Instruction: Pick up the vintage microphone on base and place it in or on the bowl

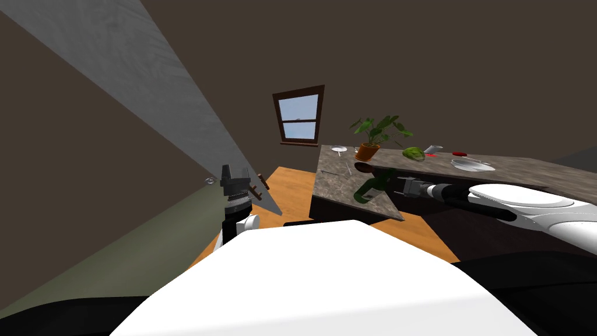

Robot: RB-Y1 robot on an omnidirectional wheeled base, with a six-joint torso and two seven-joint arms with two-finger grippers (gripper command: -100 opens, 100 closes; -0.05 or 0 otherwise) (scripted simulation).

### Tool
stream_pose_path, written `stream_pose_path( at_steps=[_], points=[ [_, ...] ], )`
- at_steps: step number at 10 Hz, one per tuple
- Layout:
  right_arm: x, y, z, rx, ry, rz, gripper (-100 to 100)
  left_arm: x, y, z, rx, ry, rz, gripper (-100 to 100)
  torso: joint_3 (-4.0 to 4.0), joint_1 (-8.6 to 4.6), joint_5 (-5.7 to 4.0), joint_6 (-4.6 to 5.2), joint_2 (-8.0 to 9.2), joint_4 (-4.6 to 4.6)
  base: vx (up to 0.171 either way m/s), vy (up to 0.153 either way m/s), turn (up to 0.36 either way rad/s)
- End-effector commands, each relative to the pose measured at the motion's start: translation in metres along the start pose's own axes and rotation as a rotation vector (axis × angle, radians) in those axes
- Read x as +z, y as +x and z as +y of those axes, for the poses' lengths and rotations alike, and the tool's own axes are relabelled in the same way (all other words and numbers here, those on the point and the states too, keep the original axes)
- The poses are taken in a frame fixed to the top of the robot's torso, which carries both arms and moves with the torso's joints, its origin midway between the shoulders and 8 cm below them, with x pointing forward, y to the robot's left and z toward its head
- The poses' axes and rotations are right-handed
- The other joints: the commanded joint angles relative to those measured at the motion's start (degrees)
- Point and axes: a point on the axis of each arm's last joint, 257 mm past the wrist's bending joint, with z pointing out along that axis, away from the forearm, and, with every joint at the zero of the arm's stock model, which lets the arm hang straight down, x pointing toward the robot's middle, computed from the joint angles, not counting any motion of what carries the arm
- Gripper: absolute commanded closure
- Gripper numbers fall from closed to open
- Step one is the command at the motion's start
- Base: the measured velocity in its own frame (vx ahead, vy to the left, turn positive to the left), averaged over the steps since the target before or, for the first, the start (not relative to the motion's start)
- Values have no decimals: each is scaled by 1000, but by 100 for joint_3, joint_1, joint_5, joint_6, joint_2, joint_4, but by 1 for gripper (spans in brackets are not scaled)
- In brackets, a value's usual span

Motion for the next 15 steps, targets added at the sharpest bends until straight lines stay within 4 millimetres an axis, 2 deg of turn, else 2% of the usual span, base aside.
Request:
stream_pose_path(
  at_steps=[1,3,4,5,6,10,12,15],
  points=[
    [0,0,0,0,0,0,-100,0,0,0,0,0,0,0,0,0,0,0,0,0,5,7,-19],
    [0,0,0,0,0,0,-100,0,0,0,0,0,0,0,-1,3,1,0,-2,0,5,6,-18],
    [5,4,14,10,0,12,-100,0,0,0,0,0,0,0,0,-1,0,-2,0,0,-13,-16,47],
    [4,2,8,7,-1,5,-100,0,0,0,0,0,0,0,2,-8,-3,-2,4,0,-6,-8,13],
    [4,2,9,7,0,7,100,0,0,0,0,0,0,0,2,-6,-1,-1,3,1,0,0,0],
    [4,2,9,7,0,7,100,0,0,0,0,0,0,0,0,-2,0,-1,1,0,0,0,0],
    [4,5,3,2,20,18,-100,0,0,0,0,0,0,0,0,-2,0,-1,1,0,-79,-15,-16],
    [4,11,0,-8,55,44,-100,0,0,0,0,0,0,0,51,-45,-10,5,88,21,-215,-101,-21]
  ],
)
